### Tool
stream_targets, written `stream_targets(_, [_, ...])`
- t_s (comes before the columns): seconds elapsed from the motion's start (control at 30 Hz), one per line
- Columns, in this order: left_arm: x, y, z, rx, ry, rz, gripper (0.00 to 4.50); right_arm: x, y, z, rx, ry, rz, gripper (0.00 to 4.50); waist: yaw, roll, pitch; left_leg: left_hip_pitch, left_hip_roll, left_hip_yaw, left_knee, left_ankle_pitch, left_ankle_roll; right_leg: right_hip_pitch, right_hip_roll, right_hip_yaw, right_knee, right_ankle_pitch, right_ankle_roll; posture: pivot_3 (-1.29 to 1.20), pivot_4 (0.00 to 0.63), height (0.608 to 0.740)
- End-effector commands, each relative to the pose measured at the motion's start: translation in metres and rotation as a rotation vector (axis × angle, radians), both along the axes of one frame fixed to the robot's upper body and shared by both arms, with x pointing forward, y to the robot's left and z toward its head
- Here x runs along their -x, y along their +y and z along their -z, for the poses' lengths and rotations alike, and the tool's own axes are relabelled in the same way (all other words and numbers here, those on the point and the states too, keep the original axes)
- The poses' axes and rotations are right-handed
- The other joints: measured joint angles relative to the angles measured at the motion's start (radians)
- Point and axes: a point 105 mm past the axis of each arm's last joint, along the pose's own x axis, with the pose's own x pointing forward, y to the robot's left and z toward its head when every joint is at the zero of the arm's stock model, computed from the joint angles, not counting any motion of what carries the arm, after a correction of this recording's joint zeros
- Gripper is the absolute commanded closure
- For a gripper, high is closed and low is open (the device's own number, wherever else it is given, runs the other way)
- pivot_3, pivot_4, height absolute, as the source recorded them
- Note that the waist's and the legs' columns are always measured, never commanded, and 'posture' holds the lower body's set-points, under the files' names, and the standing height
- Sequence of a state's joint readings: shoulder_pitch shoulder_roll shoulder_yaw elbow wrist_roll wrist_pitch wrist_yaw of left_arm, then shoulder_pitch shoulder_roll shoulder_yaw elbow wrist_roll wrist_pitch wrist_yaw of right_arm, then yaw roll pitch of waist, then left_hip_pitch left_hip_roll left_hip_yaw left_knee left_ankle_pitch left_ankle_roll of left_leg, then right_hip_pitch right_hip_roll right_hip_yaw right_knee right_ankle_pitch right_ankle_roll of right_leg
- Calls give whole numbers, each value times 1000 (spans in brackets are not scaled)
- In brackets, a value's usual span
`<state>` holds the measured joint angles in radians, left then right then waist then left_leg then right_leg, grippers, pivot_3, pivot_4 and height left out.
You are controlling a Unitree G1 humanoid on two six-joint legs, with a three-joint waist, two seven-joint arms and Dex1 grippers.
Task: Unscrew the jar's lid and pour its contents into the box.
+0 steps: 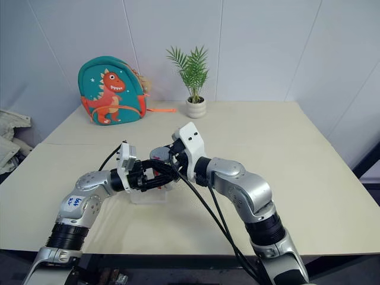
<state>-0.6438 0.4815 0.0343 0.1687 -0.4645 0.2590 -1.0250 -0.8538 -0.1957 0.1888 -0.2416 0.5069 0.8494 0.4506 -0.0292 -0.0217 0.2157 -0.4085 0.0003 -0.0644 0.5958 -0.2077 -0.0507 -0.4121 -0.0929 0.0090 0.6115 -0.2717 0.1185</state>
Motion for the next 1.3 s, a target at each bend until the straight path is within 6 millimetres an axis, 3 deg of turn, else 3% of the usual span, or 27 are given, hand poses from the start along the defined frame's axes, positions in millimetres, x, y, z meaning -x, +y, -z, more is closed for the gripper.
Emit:
stream_targets(0.03, [3,1,-11,0,-58,0,1583,10,3,-22,-61,-70,-46,1822,0,0,0,0,0,0,0,0,0,0,0,0,0,0,0,0,150,740])
stream_targets(0.4, [12,-7,-7,-15,-53,100,1583,31,4,-24,-14,-132,-278,1822,2,0,0,0,0,0,0,0,0,0,0,0,0,0,0,0,150,740])
stream_targets(0.77, [46,-27,-9,-42,1,355,1583,39,-15,-22,138,-163,-568,1822,0,0,0,0,0,0,0,0,0,0,0,0,0,0,1,0,150,740])
stream_targets(0.97, [51,-32,-11,-44,-9,386,1583,30,-22,-24,160,-152,-621,1822,-1,0,0,1,0,0,0,0,-1,0,0,0,1,0,1,0,150,740])
stream_targets(1.3, [50,-25,-15,-32,-21,358,1583,19,-32,-21,147,-103,-647,1822,0,0,0,0,0,0,1,1,-1,0,0,0,1,0,1,0,150,740])
